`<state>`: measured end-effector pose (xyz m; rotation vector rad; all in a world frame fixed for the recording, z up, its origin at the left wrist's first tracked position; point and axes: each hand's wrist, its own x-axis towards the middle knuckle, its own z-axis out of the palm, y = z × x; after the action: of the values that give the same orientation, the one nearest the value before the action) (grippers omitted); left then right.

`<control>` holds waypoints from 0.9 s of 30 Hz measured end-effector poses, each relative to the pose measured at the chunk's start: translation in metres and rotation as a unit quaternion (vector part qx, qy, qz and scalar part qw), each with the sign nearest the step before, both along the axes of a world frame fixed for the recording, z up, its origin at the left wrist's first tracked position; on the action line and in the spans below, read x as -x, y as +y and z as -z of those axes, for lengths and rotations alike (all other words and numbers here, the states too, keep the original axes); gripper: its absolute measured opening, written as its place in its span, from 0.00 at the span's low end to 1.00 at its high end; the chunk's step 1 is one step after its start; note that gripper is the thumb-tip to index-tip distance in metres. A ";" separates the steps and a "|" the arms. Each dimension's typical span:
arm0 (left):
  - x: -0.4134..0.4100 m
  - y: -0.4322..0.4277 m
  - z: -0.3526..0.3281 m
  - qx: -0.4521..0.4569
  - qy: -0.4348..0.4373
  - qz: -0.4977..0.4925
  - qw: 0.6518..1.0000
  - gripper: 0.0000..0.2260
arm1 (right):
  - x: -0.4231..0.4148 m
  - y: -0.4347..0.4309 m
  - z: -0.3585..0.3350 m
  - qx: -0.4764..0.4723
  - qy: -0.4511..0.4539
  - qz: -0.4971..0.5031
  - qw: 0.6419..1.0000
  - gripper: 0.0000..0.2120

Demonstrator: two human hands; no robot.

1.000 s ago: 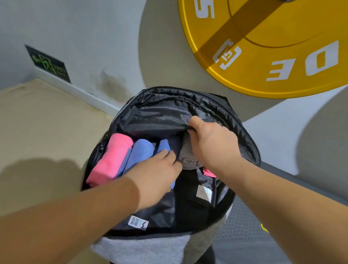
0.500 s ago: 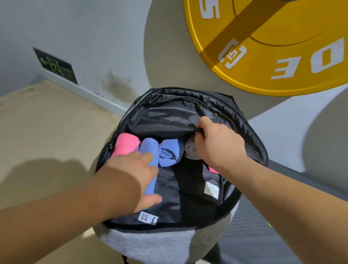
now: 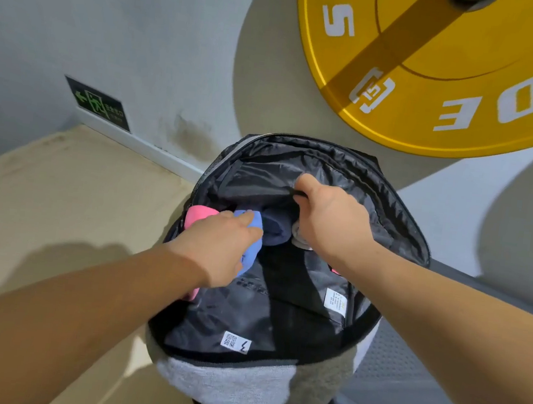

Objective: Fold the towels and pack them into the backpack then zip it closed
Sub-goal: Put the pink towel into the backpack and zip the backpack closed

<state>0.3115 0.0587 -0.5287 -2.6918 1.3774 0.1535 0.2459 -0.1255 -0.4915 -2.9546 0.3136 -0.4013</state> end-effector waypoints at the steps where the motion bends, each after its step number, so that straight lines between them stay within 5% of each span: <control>1: -0.006 -0.004 0.004 0.006 -0.009 -0.005 1.000 0.15 | 0.002 0.000 -0.001 -0.002 0.001 -0.004 1.000 0.05; 6: -0.015 -0.008 0.017 0.075 0.009 -0.059 0.995 0.22 | 0.005 0.000 -0.001 -0.013 0.009 -0.006 1.000 0.06; 9: 0.006 0.012 0.009 0.107 -0.062 -0.076 0.989 0.22 | 0.006 0.000 -0.003 -0.014 0.013 0.010 1.000 0.07; 15: 0.024 0.052 0.017 -0.074 0.035 -0.238 0.968 0.39 | -0.007 0.014 0.008 0.011 -0.006 -0.016 1.000 0.10; 20: 0.018 0.074 0.029 0.027 0.116 -0.248 0.961 0.40 | -0.023 0.032 0.014 0.080 0.104 -0.044 0.990 0.23; 24: 0.009 0.078 0.033 0.138 0.100 -0.253 0.952 0.35 | -0.037 0.033 0.019 0.098 0.051 -0.001 0.994 0.15; 27: 0.004 0.074 0.035 0.132 0.077 -0.257 0.954 0.34 | -0.035 0.023 0.009 0.076 0.049 0.015 0.996 0.14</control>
<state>0.3073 0.1329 -0.5633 -3.2746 0.7338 0.2411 0.2807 -0.1029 -0.5000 -3.1286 0.3531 -0.2970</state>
